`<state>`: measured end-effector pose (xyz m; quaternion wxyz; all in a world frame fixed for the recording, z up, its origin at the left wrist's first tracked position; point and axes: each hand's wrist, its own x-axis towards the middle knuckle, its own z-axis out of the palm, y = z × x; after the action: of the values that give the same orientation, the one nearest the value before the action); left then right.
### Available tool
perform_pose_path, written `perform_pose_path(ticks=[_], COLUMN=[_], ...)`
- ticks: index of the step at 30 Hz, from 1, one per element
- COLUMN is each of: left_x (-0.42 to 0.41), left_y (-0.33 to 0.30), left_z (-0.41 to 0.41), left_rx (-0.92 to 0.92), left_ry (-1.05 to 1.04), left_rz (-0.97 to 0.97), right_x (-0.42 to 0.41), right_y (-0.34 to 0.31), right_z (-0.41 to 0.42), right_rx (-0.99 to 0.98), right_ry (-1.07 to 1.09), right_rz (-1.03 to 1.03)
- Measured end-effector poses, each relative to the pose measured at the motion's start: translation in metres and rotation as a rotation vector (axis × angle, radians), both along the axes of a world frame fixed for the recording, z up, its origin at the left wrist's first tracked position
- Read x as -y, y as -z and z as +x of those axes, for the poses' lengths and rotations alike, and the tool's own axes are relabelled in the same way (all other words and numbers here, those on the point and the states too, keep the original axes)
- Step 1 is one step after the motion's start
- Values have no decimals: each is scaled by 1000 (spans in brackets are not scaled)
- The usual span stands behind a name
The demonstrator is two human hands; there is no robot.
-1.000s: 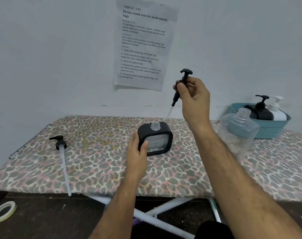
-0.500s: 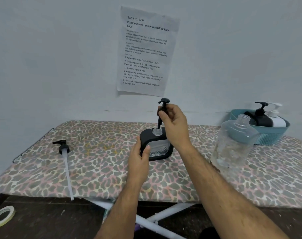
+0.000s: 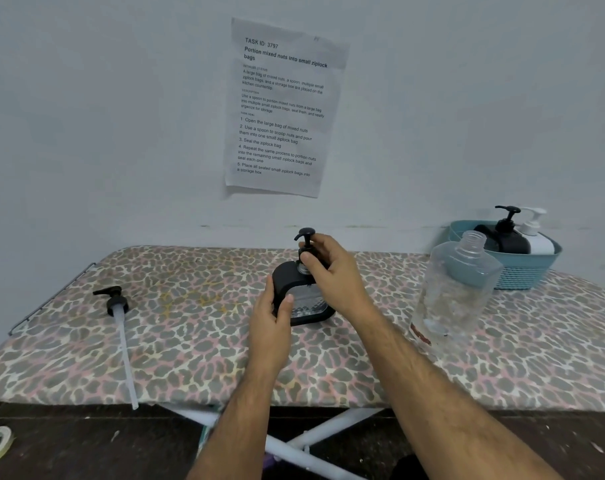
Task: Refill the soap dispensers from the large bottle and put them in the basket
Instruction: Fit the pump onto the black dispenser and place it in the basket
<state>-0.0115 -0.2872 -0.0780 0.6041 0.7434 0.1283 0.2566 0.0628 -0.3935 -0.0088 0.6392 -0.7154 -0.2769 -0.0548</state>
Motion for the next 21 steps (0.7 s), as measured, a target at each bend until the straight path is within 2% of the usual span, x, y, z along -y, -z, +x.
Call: perform_pose_path(ticks=[10,21], left_x=[3,6], left_y=[-4,-10], left_z=[-3,-6], left_rx=[11,21], left_ry=[2,-1], left_rz=[-4,-2], right_x=[3,5], right_y=[2,1], right_z=[-2,3], right_rx=[-44,-133], right_ry=[21,-57], right_rz=[-10,45])
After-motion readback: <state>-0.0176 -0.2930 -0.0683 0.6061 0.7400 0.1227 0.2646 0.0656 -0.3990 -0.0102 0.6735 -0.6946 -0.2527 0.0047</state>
